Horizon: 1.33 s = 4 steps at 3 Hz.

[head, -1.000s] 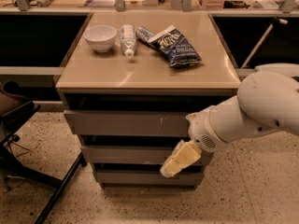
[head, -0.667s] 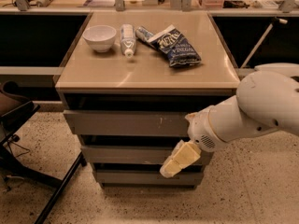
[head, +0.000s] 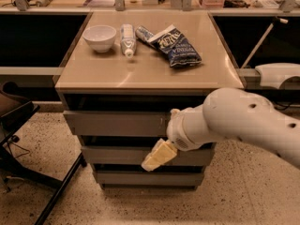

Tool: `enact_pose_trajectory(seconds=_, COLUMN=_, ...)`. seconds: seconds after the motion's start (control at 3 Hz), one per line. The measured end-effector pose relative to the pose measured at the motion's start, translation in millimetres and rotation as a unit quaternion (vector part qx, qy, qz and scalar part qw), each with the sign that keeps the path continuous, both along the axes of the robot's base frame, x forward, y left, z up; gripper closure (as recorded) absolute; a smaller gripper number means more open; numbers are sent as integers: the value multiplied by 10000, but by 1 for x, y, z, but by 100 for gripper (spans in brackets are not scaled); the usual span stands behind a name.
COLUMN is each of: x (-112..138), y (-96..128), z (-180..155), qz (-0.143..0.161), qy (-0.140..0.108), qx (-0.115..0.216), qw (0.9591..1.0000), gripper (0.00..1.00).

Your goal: Open top drawer

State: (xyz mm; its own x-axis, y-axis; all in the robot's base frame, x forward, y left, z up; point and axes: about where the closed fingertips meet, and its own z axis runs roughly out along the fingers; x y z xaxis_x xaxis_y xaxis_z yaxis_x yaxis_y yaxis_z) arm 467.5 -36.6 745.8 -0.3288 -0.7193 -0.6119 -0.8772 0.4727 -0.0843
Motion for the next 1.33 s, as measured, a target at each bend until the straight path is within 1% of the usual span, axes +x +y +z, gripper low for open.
enact_pose_trajectory(seconds=0.33, x=21, y=1, z=9, qz=-138, qy=-424, qx=-18, qw=9990, gripper=0)
enact_pose_trajectory(seconds=0.67, x=21, y=1, z=9, qz=-139, qy=-426, qx=-15, qw=9990, gripper=0)
enact_pose_trajectory(seconds=1.0, x=30, y=-17, z=12, qz=-324, qy=-470, qx=7, qw=9984, gripper=0)
enact_pose_trajectory(seconds=1.33, x=57, y=-60, z=14, qz=-569, qy=-713, qx=-161, qw=9957, gripper=0)
